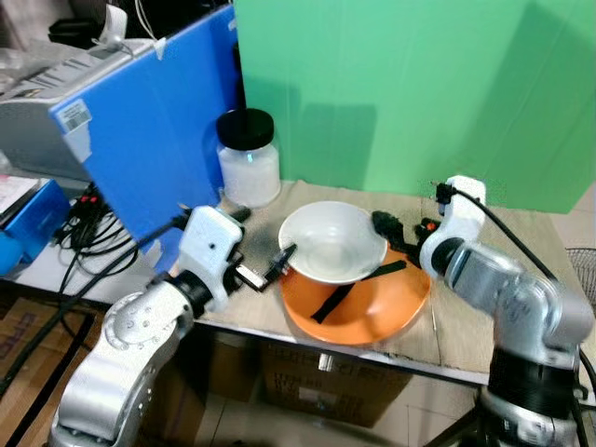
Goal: Setting the table
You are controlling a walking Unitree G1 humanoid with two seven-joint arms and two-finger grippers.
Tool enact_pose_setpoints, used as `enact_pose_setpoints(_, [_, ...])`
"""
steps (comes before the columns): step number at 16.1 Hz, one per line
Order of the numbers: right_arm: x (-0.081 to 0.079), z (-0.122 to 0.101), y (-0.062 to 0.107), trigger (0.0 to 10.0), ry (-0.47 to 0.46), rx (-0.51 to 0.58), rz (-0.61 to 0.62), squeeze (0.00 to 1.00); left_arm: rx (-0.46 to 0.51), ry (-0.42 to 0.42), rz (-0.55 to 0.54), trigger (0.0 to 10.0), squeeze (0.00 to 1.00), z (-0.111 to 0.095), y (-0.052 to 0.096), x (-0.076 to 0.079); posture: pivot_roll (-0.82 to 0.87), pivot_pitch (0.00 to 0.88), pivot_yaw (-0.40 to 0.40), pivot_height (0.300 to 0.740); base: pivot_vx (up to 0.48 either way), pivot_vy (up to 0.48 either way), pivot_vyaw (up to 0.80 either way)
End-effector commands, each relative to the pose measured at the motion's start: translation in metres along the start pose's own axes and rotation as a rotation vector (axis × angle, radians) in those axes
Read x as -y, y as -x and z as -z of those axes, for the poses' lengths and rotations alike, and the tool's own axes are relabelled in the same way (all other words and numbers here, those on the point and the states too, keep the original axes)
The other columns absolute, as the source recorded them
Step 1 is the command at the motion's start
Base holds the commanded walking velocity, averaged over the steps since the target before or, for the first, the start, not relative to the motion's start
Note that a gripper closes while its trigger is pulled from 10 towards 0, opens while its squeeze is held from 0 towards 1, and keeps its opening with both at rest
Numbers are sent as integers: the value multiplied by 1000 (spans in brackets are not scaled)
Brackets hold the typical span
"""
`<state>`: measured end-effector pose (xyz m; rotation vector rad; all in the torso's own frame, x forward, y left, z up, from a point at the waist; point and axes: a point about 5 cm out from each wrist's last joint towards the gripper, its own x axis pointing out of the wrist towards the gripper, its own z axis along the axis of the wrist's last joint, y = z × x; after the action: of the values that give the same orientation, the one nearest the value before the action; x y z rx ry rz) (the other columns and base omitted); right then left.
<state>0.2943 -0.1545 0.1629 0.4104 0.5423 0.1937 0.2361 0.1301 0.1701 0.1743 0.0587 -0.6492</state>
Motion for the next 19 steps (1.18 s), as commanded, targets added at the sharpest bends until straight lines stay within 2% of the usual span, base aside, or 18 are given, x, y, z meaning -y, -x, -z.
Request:
enact_pose_setpoints(1, [0,-2,-1,10000,-29,-31,-26,0,-3,-2,18,10000,0,-1,1,2,61,16,11,740,0,0,0])
enact_pose_setpoints(2, [2,-2,-3,10000,-22,-65,-1,0,-8,-1,32,10000,0,0,1,4,61,14,8,740,0,0,0])
enact_pose_setpoints(3, [3,-2,-5,9059,-29,-97,13,0,-13,2,43,10000,0,1,2,4,60,13,6,740,0,0,0])
enact_pose_setpoints(4, [2,0,-6,3176,-44,-142,1,0,-18,2,52,10000,0,2,2,5,60,12,5,740,0,0,0])
enact_pose_setpoints(5, [1,4,-7,1216,-65,-182,-17,0,-24,0,61,10000,0,3,2,7,58,12,6,740,0,0,0])
enact_pose_setpoints(6, [0,8,-7,0,-76,-223,-33,0,-31,-7,68,10000,0,4,2,8,59,12,5,740,0,0,0])
enact_pose_setpoints(8, [-2,15,-8,0,-95,-286,-60,0,-36,-9,74,10000,0,5,2,9,58,12,4,740,0,0,0])
enact_pose_setpoints(13, [-2,14,-10,0,-165,-300,-57,0,-64,-6,114,10000,0,10,4,12,57,13,5,740,0,0,0])
enact_pose_setpoints(19, [-3,19,-13,0,-204,-321,-42,0,-110,35,244,10000,0,16,11,29,57,16,4,740,0,0,0])
